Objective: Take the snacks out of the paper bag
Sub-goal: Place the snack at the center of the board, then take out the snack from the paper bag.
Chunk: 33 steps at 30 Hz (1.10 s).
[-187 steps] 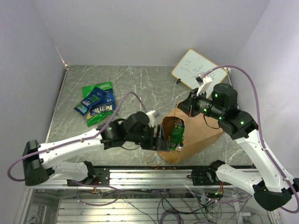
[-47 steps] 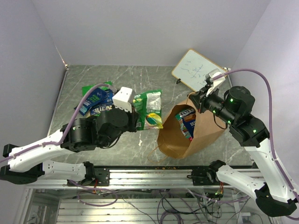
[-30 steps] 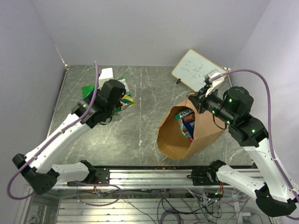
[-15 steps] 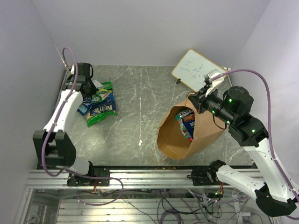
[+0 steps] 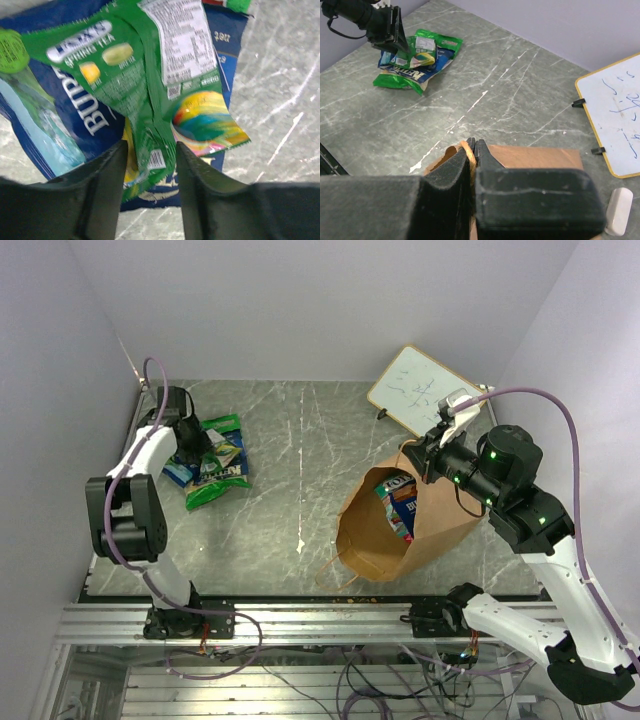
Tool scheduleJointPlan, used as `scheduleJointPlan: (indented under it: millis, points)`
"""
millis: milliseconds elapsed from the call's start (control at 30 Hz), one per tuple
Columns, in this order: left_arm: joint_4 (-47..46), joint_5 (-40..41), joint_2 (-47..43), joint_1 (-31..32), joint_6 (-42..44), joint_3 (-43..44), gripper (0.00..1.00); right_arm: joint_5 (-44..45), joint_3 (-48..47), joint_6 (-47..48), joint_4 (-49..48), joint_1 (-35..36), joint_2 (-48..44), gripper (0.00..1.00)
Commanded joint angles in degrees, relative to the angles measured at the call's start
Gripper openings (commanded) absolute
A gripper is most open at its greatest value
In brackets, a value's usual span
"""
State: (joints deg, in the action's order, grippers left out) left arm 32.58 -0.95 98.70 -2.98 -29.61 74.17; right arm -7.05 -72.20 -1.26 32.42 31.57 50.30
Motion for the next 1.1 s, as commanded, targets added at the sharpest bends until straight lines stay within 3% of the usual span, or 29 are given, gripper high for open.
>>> scheduleJointPlan:
  millis: [0, 167, 300, 600, 800, 967, 1067]
  points:
    - [-4.33, -6.42, -8.25, -0.28, 1.16, -3.10, 0.58, 0.15, -1.03, -0.51, -2.09, 0.16, -0.16, 0.00]
    - [-4.06, -10.56, -17.58, -0.28, -1.87, -7.10, 0.61, 0.31, -1.49, -0.23, -1.78, 0.16, 0.55, 0.00]
    - [-7.12, -15.15, -27.25, 2.78, -7.47, -16.45, 0.67, 1.62, -2.29, 0.75, -0.85, 0.17, 0.99, 0.00]
    - [-11.09, -9.51, -44.71, 28.52, -25.48, -29.73, 0.70, 4.28, -3.54, 0.91, 1.44, 0.15, 1.10, 0.00]
    - [-10.16, -6.11, -48.44, 38.22, -28.07, -27.47, 0.70, 5.21, -3.37, -0.19, 0.39, 0.20, 0.73, 0.00]
    - [-9.61, -4.27, -47.85, 45.24, -30.79, -25.24, 0.71, 5.44, -4.04, -0.51, 1.20, 0.16, 1.11, 0.00]
    - [-10.97, -1.61, -46.23, 52.55, -32.77, -22.88, 0.74, 4.08, -4.06, -1.12, 2.02, 0.16, 1.47, 0.00]
